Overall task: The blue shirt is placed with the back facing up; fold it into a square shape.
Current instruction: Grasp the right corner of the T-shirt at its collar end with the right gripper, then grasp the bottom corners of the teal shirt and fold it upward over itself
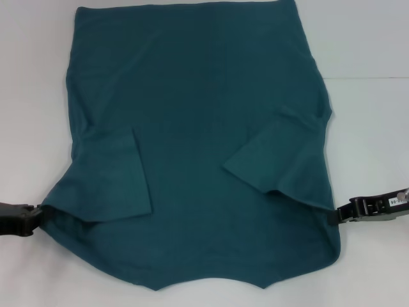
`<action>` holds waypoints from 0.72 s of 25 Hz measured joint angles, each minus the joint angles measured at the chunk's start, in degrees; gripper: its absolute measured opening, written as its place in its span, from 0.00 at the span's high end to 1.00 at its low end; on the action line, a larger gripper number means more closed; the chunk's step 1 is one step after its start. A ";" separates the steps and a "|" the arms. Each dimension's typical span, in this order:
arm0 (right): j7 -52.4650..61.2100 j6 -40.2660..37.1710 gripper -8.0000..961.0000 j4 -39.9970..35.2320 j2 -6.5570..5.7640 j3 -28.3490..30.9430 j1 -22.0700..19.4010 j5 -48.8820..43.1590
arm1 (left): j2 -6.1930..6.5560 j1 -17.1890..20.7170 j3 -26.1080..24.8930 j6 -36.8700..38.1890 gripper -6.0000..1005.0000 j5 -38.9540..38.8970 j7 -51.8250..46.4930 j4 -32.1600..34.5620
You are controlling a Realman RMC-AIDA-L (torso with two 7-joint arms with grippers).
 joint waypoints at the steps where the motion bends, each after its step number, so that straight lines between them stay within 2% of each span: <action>1: 0.00 0.06 0.84 -0.25 0.07 0.00 -0.05 -0.09 | 0.00 0.00 -0.04 0.00 1.00 0.00 0.00 0.00; 2: 0.01 0.15 0.89 -0.66 0.24 0.07 -0.19 -0.38 | 0.00 0.00 -0.10 0.00 1.00 0.00 0.00 0.00; 5: -0.09 0.60 0.93 -1.84 0.88 0.49 -0.64 -1.36 | 0.00 0.04 -0.20 0.00 1.00 0.00 0.00 0.00; 8: -1.29 0.40 0.96 -2.08 1.02 0.66 -1.17 -0.93 | 0.00 0.12 -0.26 0.01 0.99 0.00 -0.06 0.06; 13: -5.61 -1.16 0.96 -1.72 1.57 2.76 -3.69 1.34 | 0.30 0.36 -0.37 0.60 0.99 0.06 -1.08 0.33; 18: -12.18 -4.70 0.96 -1.53 2.76 7.64 -8.40 4.13 | 0.48 1.05 -0.68 1.99 0.99 0.15 -3.06 1.50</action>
